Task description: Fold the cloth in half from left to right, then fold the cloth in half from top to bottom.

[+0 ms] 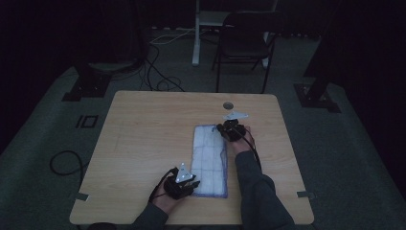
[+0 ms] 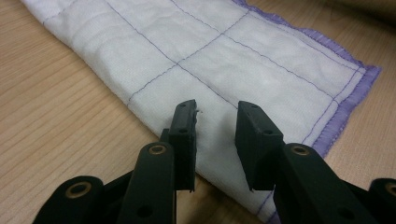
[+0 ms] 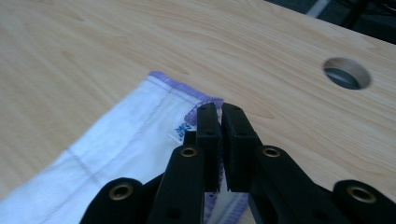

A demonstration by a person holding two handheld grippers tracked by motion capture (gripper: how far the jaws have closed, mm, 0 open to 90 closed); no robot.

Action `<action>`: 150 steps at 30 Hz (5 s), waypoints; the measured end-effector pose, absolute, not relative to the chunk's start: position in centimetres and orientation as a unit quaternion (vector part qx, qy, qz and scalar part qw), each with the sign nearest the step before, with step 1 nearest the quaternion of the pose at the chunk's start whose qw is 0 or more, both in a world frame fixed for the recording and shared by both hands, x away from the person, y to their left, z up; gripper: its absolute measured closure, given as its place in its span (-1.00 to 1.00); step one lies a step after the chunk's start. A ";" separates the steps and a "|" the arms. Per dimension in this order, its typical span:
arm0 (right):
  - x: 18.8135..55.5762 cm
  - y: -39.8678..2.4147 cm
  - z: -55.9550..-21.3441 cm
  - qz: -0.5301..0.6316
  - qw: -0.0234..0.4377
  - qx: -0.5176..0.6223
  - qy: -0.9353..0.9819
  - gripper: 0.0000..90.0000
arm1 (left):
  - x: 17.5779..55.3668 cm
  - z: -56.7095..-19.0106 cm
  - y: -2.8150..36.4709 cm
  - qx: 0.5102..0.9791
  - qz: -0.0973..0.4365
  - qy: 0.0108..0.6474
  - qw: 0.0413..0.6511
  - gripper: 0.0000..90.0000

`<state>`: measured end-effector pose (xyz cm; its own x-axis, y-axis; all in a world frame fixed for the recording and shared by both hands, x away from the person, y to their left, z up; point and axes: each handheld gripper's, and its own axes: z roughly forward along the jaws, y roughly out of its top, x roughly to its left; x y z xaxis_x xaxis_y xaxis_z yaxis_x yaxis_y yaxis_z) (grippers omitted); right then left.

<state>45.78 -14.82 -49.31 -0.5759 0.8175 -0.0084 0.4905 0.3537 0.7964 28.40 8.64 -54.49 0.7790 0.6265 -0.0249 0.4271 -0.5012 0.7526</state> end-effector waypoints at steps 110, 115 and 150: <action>47.6 -16.7 -52.3 0.375 0.174 0.475 0.777 0.28 | 48.4 -53.9 7.7 0.800 0.153 0.448 0.367 0.27; 47.9 -16.5 -52.8 0.371 0.168 0.477 0.779 0.26 | 48.3 -54.1 7.7 0.796 0.158 0.449 0.374 0.24; 48.5 -15.7 -53.6 0.352 0.136 0.496 0.782 0.88 | 48.6 -53.5 5.3 0.814 0.139 0.444 0.346 0.88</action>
